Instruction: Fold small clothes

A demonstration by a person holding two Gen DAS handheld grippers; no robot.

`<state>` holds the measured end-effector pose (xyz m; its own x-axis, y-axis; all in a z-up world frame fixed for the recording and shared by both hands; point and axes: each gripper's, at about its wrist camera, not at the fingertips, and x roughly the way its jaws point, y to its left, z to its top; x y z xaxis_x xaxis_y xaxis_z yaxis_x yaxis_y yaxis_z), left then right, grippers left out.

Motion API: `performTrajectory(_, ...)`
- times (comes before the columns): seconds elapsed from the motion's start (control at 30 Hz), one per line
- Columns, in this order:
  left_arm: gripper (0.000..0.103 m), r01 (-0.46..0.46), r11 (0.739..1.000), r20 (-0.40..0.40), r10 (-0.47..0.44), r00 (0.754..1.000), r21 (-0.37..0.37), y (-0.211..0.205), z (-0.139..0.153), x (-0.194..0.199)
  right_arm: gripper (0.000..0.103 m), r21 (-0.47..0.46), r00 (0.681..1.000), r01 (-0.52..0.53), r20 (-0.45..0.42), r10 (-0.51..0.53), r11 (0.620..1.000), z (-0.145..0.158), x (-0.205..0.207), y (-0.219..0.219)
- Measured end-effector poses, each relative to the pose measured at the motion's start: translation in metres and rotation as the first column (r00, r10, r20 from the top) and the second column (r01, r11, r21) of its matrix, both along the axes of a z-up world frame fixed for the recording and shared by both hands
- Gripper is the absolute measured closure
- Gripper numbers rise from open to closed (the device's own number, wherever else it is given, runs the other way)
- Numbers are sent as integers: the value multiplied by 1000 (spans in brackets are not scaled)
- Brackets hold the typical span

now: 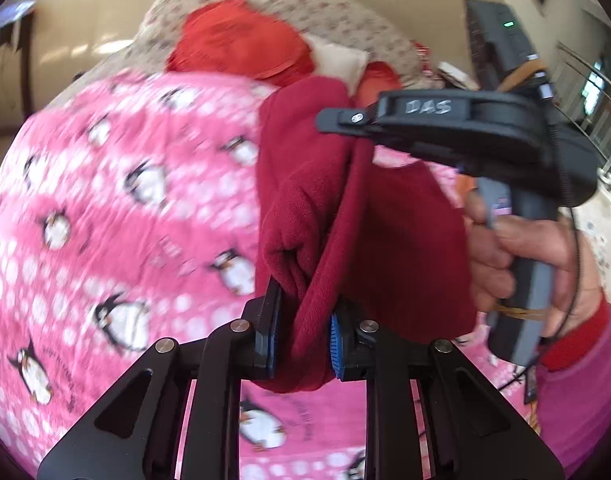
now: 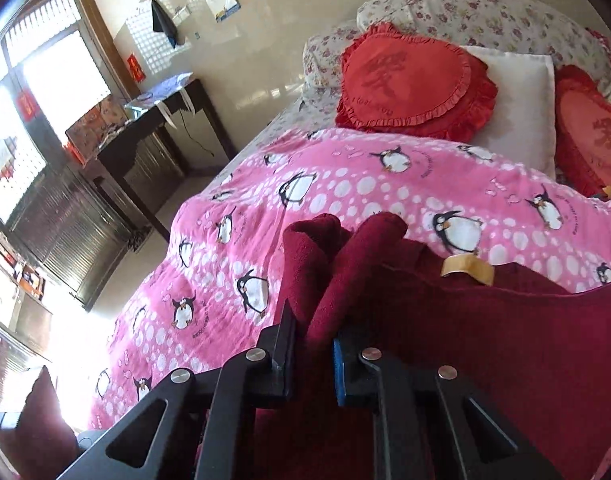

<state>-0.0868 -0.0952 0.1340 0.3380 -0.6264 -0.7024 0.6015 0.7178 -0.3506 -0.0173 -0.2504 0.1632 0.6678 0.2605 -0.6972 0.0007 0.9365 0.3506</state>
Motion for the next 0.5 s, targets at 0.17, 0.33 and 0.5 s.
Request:
performTrajectory(0.17, 85, 162, 986, 7, -162, 987, -47, -70, 26, -20, 89, -25, 994, 89, 60, -87, 996, 31, -35, -62)
performTrajectory(0.33, 85, 283, 959, 9, -283, 959, 0, -144, 13, -45, 90, -62, 980, 199, 36, -197, 978, 21, -73, -126)
performTrajectory(0.5, 85, 357, 931, -22, -357, 934, 69, -195, -23, -64, 90, -80, 950, 305, -46, -309, 949, -25, -98, -175)
